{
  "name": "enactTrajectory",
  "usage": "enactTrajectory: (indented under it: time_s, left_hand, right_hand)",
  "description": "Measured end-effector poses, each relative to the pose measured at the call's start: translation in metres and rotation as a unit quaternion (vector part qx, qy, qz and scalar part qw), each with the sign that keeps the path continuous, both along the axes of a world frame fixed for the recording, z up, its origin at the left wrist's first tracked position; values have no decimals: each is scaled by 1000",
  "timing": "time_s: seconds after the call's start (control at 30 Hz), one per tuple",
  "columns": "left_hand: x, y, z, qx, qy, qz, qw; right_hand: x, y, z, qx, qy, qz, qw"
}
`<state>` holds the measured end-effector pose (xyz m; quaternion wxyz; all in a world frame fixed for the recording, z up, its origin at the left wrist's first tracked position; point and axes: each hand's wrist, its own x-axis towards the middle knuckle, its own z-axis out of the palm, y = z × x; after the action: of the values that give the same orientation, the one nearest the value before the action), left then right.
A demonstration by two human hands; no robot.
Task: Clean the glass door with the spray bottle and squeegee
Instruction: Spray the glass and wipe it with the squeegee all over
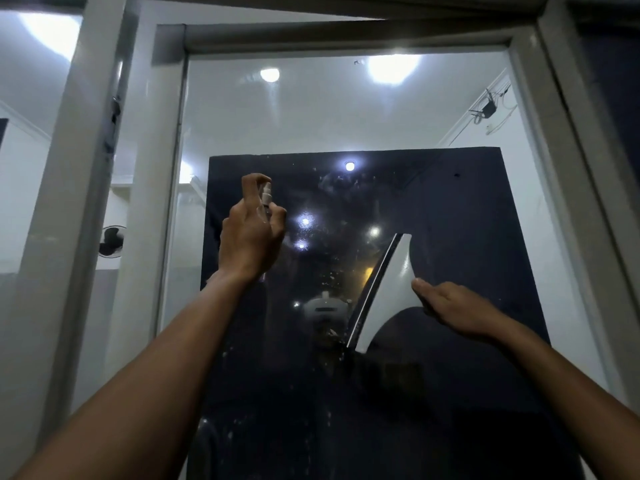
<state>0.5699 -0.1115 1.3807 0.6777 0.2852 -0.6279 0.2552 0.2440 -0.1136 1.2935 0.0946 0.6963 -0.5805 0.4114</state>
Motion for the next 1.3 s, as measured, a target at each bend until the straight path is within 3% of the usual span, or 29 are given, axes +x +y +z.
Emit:
enactTrajectory:
  time_s: [0.17, 0.5, 0.7, 1.03, 1.17, 1.3]
  left_hand:
    - [-16, 8, 7, -39, 4, -7, 999]
    - [-26, -1, 22, -29, 39, 6, 999]
    - [-26, -14, 25, -60, 7, -21, 998]
    - [-8, -41, 31, -85, 3, -19, 996]
    - [3, -51, 27, -83, -12, -13, 996]
    - [8, -57, 23, -80, -28, -24, 996]
  right_hand:
    - [-5, 13, 3, 7, 0, 64, 998]
    - [10, 8, 18, -5, 17, 185, 982]
    - [44, -8, 36, -3, 64, 140, 988]
    - [157, -45, 141, -34, 163, 82, 983]
    - [144, -52, 153, -32, 168, 29, 985]
    - [88, -45, 141, 26, 124, 52, 991]
